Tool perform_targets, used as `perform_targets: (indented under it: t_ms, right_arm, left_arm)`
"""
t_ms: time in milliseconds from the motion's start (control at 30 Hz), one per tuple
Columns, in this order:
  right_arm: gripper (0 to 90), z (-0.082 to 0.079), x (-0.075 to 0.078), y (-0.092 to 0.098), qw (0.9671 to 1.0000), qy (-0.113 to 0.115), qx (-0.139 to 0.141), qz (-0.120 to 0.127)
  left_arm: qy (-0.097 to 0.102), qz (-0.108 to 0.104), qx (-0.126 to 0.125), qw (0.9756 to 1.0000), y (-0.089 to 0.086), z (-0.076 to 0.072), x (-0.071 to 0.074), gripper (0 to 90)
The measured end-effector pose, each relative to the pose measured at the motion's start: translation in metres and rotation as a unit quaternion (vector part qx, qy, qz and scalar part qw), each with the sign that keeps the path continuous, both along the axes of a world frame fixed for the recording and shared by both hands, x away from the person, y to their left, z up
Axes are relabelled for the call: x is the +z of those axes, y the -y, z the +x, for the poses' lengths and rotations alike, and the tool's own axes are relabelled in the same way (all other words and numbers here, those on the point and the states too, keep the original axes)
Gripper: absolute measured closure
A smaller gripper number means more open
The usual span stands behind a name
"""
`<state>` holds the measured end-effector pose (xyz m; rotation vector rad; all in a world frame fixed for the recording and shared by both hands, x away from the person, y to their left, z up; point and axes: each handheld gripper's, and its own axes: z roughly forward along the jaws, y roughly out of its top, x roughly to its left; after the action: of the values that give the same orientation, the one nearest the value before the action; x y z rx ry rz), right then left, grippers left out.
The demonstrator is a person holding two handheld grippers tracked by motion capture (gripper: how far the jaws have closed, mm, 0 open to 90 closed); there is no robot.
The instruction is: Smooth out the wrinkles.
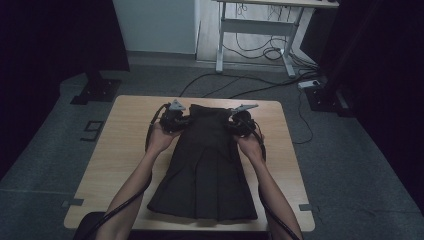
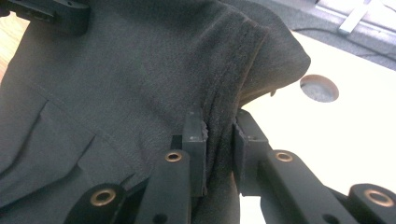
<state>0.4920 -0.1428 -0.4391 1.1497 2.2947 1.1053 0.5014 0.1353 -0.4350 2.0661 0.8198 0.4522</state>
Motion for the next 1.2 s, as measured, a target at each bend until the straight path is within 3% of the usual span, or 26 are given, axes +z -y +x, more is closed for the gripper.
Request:
perform_targets:
  t_ms: [167,333,400,500,600,700,767,867,1200]
  right_arm:
    - [77.9,0.002,0.019,0.001,0.9998,0.015,0.004,0.008]
    - [78.0,0.004,0.052,-0.001,0.9990,0.044,0.004,0.011]
    - [77.9,0.001,0.069,-0.001,0.9978,0.063,0.005,0.018]
    - [77.9,-0.011,0.079,0.002,0.9960,0.082,0.017,0.029]
    - [77.9,-0.028,0.072,0.004,0.9947,0.084,0.035,0.048]
    - [77.9,-0.046,0.058,0.004,0.9939,0.085,0.049,0.050]
    - [77.9,-0.057,0.048,0.004,0.9932,0.086,0.060,0.053]
    - [78.0,-0.071,0.035,0.005,0.9926,0.079,0.069,0.060]
    - [78.0,-0.110,-0.003,0.006,0.9919,0.031,0.101,0.071]
  left_arm:
    - [0.028,-0.005,0.001,0.9996,-0.003,0.000,0.020,79.4]
    - [0.067,-0.017,0.006,0.9976,-0.006,-0.001,0.053,79.6]
    - [0.083,-0.030,0.005,0.9961,-0.009,-0.007,0.065,79.6]
    - [0.102,-0.031,-0.007,0.9943,-0.015,-0.023,0.067,79.5]
    - [0.110,-0.026,-0.017,0.9934,-0.020,-0.041,0.056,79.5]
    - [0.114,-0.015,-0.025,0.9931,-0.024,-0.058,0.040,79.5]
    - [0.113,-0.019,-0.030,0.9930,-0.026,-0.067,0.032,79.5]
    - [0.097,-0.027,-0.040,0.9941,-0.031,-0.081,0.018,79.4]
    - [0.051,-0.010,-0.075,0.9958,-0.038,-0.116,-0.016,78.9]
